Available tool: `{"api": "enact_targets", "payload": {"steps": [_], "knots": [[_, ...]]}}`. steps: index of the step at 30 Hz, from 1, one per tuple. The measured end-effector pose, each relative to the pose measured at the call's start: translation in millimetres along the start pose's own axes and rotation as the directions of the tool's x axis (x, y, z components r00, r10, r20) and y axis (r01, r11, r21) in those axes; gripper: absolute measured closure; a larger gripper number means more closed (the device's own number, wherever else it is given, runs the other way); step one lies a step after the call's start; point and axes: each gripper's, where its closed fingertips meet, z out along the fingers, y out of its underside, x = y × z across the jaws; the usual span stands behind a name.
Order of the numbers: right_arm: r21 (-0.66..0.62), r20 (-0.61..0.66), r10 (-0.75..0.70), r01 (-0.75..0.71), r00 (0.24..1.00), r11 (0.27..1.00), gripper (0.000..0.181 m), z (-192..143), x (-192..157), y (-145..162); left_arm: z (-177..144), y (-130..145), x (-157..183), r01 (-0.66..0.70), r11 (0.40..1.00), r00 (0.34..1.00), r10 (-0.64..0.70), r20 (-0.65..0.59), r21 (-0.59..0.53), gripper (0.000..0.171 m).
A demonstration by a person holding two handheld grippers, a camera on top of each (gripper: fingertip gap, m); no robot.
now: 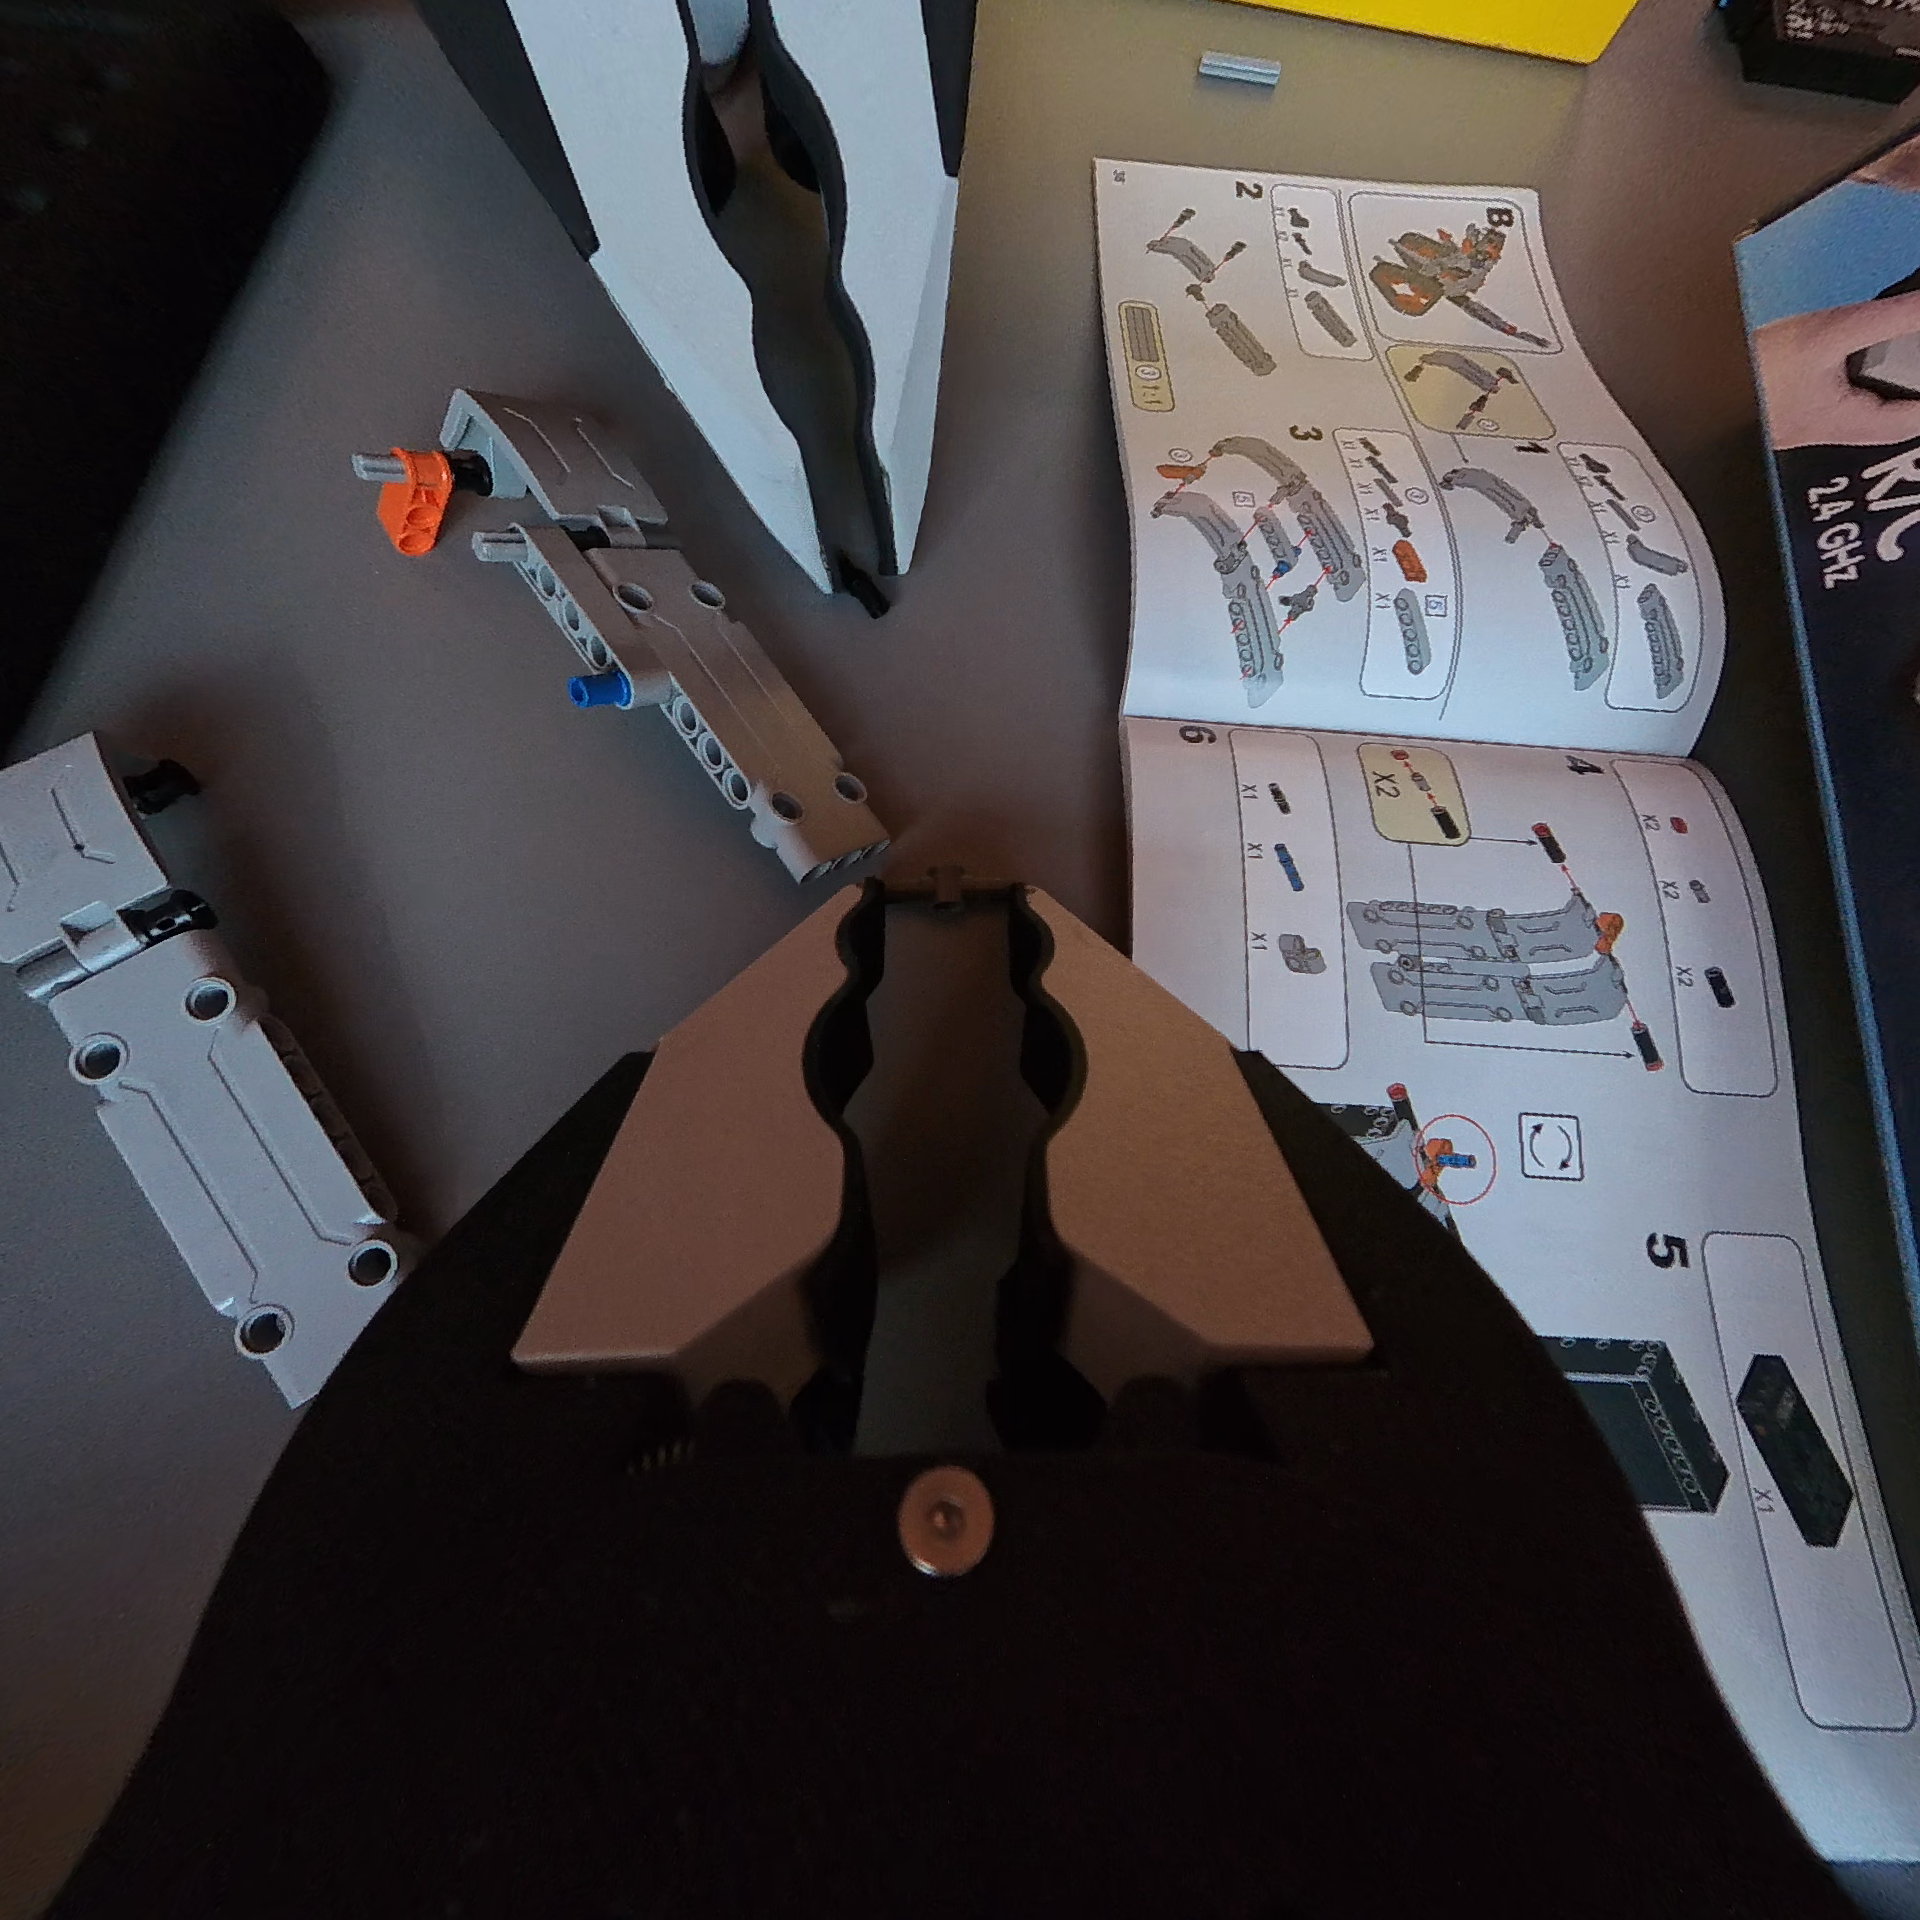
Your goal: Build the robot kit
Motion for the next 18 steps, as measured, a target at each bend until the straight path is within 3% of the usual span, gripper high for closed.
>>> {"api": "enact_targets", "payload": {"steps": [18], "knots": [[0.001,0.001,0.005,-0.005,1.0,1.0,0.158,-0.7,-0.3,0.5,1.9,-1.6,-3.8,0.009,1.0,1.0,-0.009,0.008,0.011,0.168]]}}
